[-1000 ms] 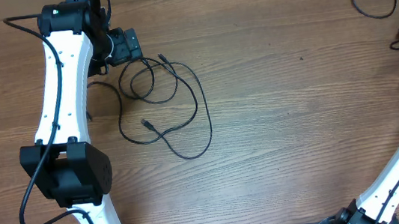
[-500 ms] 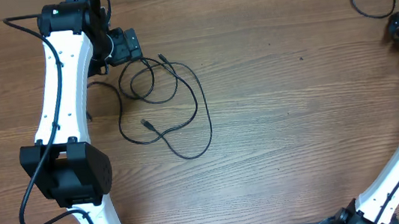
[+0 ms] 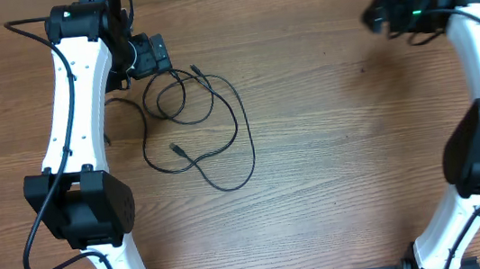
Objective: Untangle cables
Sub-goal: 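Move the right gripper back over the remaining cable pile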
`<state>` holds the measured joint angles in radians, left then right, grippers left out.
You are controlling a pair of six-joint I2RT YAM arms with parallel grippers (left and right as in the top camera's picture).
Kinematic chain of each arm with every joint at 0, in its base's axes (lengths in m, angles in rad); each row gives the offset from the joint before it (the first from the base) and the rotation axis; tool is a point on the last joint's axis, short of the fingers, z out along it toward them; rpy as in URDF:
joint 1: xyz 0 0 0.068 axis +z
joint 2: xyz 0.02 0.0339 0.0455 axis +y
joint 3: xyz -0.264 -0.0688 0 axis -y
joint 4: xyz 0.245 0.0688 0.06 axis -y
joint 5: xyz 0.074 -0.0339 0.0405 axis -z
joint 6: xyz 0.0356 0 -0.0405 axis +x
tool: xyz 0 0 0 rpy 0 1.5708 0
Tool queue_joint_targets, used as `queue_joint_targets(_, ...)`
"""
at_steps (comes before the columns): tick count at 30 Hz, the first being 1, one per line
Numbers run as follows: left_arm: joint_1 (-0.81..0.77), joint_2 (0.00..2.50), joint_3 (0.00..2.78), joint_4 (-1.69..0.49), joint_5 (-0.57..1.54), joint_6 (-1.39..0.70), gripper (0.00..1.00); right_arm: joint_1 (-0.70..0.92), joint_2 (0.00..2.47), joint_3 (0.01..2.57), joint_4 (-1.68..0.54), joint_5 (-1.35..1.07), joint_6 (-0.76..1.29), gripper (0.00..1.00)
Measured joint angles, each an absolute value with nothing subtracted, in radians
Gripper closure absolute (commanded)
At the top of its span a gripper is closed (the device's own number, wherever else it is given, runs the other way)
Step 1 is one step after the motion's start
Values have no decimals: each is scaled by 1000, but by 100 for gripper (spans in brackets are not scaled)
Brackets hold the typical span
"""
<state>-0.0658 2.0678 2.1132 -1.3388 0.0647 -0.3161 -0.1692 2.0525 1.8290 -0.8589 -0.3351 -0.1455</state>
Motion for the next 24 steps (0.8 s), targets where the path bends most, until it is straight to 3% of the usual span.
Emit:
queue_joint_targets(11,-66,2068,2113,-1339,65,-316,0,220,2069,1800,-905,-336,-159,0)
queue_joint_targets(24,-66,2068,2113,-1338,64,-316,0,378,2206,1791,-855,-336,-159,0)
